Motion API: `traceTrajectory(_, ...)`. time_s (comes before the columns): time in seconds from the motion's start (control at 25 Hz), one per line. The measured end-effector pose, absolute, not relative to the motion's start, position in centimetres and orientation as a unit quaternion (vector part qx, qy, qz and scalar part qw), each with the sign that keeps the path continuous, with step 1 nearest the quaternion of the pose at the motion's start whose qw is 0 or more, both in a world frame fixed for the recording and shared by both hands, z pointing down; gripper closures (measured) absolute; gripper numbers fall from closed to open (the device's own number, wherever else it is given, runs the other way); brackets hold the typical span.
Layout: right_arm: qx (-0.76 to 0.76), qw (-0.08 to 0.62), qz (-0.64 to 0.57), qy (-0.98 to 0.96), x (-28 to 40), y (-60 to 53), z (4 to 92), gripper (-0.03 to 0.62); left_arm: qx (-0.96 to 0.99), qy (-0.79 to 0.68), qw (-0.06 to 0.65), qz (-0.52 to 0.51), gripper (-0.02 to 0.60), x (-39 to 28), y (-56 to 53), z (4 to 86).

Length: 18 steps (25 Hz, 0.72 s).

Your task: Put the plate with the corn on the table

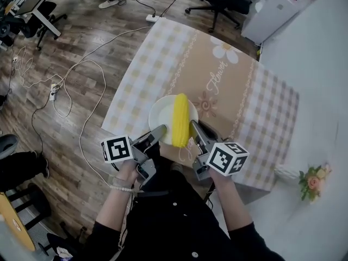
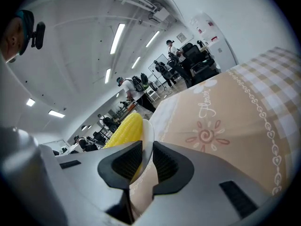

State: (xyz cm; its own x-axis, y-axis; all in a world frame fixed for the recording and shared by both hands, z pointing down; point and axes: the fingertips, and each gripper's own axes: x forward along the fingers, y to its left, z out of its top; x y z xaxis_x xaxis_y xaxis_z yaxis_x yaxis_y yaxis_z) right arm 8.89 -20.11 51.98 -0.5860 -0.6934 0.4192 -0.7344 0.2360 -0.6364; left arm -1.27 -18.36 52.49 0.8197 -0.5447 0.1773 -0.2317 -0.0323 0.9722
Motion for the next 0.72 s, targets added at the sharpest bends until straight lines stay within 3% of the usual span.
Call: traceTrajectory(0.72,0.467,0.075,0.441,-0.762,8.5,-23.0,58.4,0.494,0.709,-0.299,0.638,-0.024,0.552,-1.5,-21.6,59.0)
